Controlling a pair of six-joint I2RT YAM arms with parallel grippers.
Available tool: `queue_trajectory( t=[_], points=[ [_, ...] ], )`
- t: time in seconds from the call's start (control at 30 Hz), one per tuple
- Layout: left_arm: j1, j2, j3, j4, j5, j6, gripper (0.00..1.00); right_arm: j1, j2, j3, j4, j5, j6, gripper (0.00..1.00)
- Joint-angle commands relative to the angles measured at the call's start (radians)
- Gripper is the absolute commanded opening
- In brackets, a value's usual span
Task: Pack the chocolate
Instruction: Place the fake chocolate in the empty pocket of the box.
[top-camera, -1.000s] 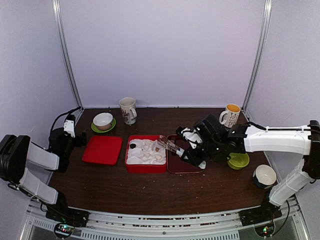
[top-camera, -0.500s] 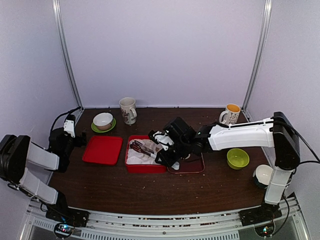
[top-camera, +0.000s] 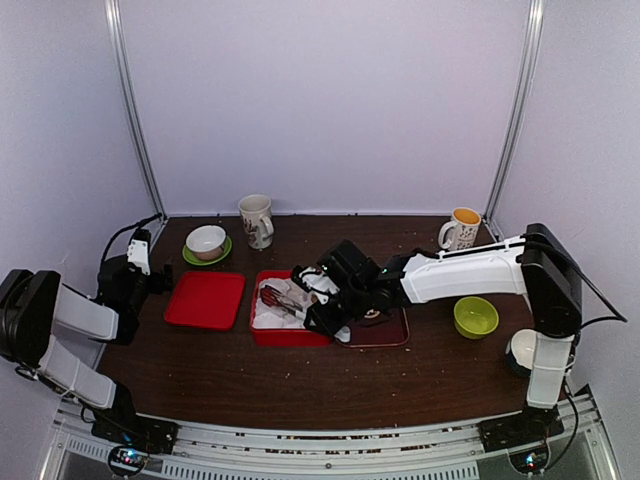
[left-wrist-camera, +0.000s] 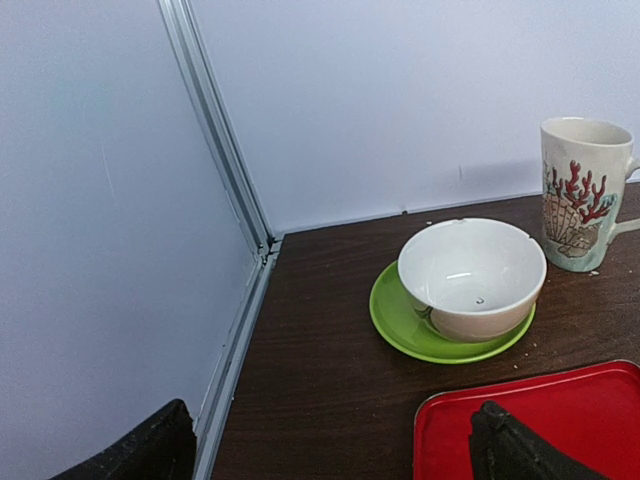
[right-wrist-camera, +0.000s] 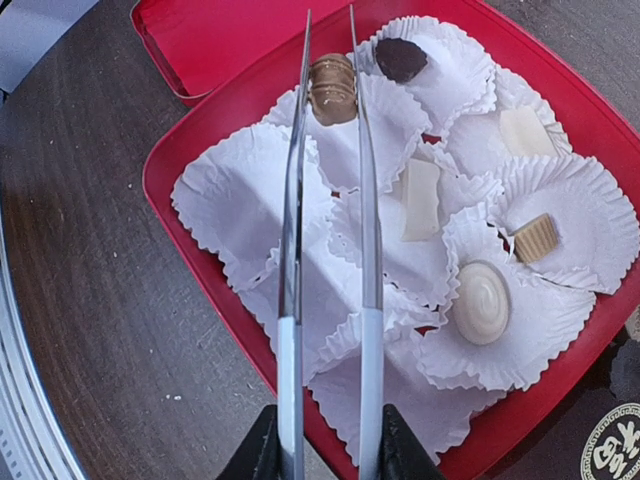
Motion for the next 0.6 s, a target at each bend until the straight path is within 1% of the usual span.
queue_trajectory(
  t=[0.0, 0.13, 0.33, 0.57],
  points=[
    [0.009, 0.006, 0.015, 0.052, -0.005, -0.001, 0.98, 0.005, 0.015, 0.038, 0.053, 0.021, 0.007, 0.27],
    [0.01, 0.006, 0.016, 0.053, -0.005, -0.001, 0.98, 0.006, 0.026, 0.044, 0.05, 0.031, 0.009, 0.28],
    [0.009, 0.006, 0.016, 0.053, -0.005, 0.0, 0.98, 0.005, 0.024, 0.049, 0.045, 0.04, 0.008, 0.34],
    [0.009, 0.006, 0.016, 0.053, -0.005, -0.001, 0.98, 0.005, 0.014, 0.051, 0.046, 0.044, 0.007, 0.37]
  ],
)
